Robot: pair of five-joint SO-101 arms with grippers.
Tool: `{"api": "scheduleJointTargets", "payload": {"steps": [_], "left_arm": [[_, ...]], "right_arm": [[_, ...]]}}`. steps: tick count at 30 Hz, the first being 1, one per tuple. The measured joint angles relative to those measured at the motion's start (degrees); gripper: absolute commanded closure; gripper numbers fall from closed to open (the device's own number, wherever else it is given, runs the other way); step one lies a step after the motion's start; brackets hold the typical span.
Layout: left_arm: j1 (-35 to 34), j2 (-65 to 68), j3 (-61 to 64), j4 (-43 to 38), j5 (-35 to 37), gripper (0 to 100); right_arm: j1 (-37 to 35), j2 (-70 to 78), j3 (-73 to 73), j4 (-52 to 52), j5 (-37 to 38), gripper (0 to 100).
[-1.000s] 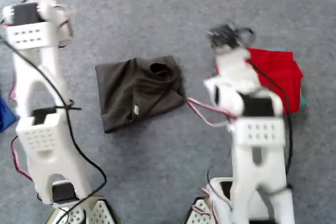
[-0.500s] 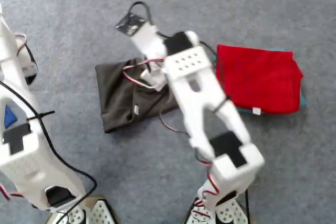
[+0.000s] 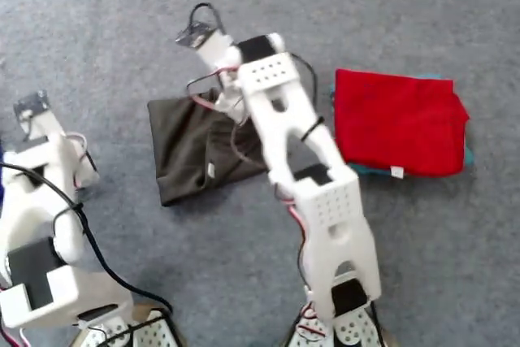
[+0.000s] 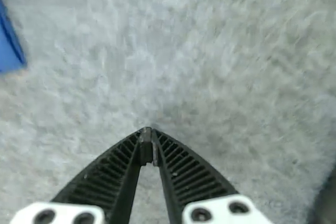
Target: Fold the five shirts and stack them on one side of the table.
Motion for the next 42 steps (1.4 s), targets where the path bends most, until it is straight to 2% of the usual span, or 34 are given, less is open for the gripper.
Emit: {"api": "scheduleJointTargets", "payload": {"steps": [4, 12, 18, 24, 29, 37, 42], "left_arm": [[0.79, -0.18, 1.67, -2.29, 0.09, 97], [0.79, -0.18, 1.67, -2.46, 0.09, 97], [1.32, -0.18, 1.67, -2.81, -0.53, 97], [2.20, -0.18, 1.67, -2.81, -0.35, 97], [2.20, -0.18, 1.67, -2.90, -0.26, 97], [2.20, -0.88, 2.81, -3.25, -0.26, 97], [2.20, -0.88, 2.81, -3.25, -0.26, 97]], "right_arm": [[3.25, 6.15, -9.58, 0.53, 0.53, 98.3], [3.52, 13.63, -22.68, 1.67, 0.62, 98.3], [8.70, 14.07, -31.12, 8.88, 0.62, 98.3], [8.79, 11.25, -41.76, 12.92, -2.20, 98.3], [4.40, 5.27, -36.40, 13.10, -3.52, 98.3], [-3.34, -11.34, -14.68, 13.19, -4.13, 98.3], [-7.21, -12.57, -2.90, 9.67, -1.85, 98.3]]}}
